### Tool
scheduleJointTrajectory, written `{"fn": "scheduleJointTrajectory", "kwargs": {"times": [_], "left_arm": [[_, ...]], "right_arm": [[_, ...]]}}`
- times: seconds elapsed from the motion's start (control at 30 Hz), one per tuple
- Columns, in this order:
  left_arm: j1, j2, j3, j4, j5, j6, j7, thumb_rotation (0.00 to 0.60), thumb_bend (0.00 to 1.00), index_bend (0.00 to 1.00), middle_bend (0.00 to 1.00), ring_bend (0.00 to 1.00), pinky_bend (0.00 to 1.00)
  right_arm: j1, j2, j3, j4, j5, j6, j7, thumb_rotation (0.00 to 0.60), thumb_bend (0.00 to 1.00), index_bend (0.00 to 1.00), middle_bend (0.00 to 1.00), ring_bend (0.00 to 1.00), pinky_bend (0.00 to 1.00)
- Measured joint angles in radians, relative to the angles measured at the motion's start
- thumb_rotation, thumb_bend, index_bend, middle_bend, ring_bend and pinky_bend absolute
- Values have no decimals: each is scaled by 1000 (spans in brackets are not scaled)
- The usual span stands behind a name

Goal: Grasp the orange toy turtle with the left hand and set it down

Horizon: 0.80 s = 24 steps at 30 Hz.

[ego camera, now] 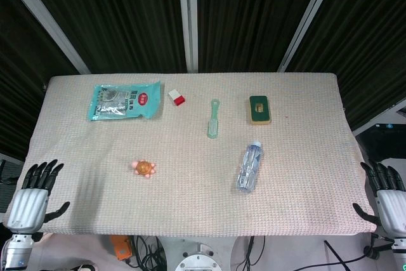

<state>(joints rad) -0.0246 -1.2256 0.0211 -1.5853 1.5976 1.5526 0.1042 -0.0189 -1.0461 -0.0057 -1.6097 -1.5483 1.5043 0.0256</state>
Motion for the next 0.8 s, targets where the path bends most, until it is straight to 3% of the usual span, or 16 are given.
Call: {"fn": "scheduleJointTrajectory", "kwargs": {"times": [0.43,0.67,0.8], "left_arm": [[-10,-5,-2,8,10,-7,-17,600,164,112,43,0,27],[-54,-20,-30,16,43,-13,-25,600,179,198,132,10,164],[-103,-40,-47,30,65,-49,-12,600,180,215,148,27,187]], "right_arm": [[-3,2,5,6,5,8,8,600,132,0,0,0,0],[-1,5,9,-3,13,4,1,600,132,0,0,0,0],[1,5,9,-7,16,-1,-4,600,133,0,0,0,0]]}}
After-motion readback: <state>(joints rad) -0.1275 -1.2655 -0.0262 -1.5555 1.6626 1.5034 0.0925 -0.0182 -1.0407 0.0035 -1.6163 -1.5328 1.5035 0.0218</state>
